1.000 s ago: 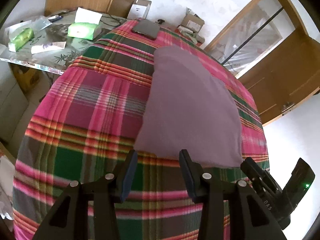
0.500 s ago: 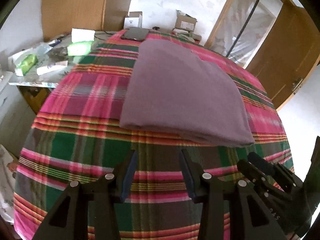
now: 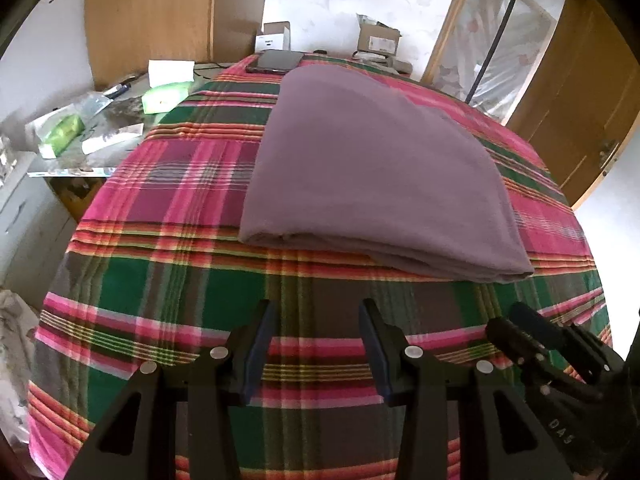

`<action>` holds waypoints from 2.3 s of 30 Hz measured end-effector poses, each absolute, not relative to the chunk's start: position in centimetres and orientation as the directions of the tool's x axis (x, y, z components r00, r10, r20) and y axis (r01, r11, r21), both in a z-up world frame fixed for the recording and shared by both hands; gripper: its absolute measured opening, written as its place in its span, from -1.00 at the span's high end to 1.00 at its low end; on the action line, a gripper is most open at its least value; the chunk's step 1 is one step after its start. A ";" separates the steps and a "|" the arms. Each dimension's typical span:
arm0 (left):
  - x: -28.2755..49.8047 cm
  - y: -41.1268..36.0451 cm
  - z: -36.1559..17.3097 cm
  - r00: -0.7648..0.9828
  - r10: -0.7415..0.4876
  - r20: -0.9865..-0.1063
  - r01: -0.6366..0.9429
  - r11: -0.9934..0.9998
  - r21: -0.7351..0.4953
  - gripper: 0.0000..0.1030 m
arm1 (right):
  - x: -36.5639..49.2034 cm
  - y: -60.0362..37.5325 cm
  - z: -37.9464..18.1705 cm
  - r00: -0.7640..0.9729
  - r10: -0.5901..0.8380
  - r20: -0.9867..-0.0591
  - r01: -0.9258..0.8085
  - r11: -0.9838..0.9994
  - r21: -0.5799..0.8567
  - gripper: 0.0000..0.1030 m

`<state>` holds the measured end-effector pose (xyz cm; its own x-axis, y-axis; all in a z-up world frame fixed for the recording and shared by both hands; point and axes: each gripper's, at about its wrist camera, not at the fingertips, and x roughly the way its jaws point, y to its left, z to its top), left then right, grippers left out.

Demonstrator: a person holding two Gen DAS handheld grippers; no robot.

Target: Fold clothes

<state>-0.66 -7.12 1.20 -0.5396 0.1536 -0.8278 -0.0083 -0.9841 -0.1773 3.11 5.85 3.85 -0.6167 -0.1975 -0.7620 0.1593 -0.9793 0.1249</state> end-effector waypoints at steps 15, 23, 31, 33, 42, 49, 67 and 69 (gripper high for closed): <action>-1.4 -6.4 0.6 -0.607 0.014 -0.794 0.033 -0.999 -0.043 0.15 | 1.6 4.0 3.1 -0.623 -0.062 -0.780 0.105 -0.994 -0.004 -0.12; -1.9 -6.4 0.2 -0.632 -0.005 -0.775 0.024 -1.000 -0.013 0.13 | 1.1 4.1 2.8 -0.619 -0.038 -0.784 0.070 -0.998 -0.008 -0.34; -1.9 -6.2 0.2 -0.634 -0.006 -0.774 0.026 -1.000 -0.014 0.10 | 1.4 4.3 2.8 -0.619 -0.029 -0.785 0.059 -0.998 -0.010 -0.38; -1.9 -6.2 0.2 -0.634 -0.006 -0.774 0.025 -1.000 -0.013 0.10 | 1.3 4.3 2.8 -0.619 -0.027 -0.785 0.057 -0.998 -0.010 -0.39; -2.1 -6.0 0.2 -0.631 0.008 -0.776 0.004 -1.000 -0.014 -0.03 | 1.3 4.3 2.8 -0.617 -0.018 -0.786 0.044 -0.999 -0.012 -0.45; -2.1 -5.8 0.2 -0.631 0.007 -0.776 0.003 -1.000 -0.012 -0.04 | 1.4 4.3 2.7 -0.618 -0.017 -0.786 0.041 -0.999 -0.011 -0.45; -2.0 -5.8 0.2 -0.631 0.005 -0.776 0.002 -1.000 -0.008 -0.05 | 1.5 4.3 2.7 -0.618 -0.017 -0.786 0.039 -0.999 -0.009 -0.46; -2.0 -5.8 0.2 -0.631 0.005 -0.776 0.002 -1.000 -0.008 -0.05 | 1.5 4.3 2.8 -0.618 -0.017 -0.786 0.038 -0.999 -0.008 -0.46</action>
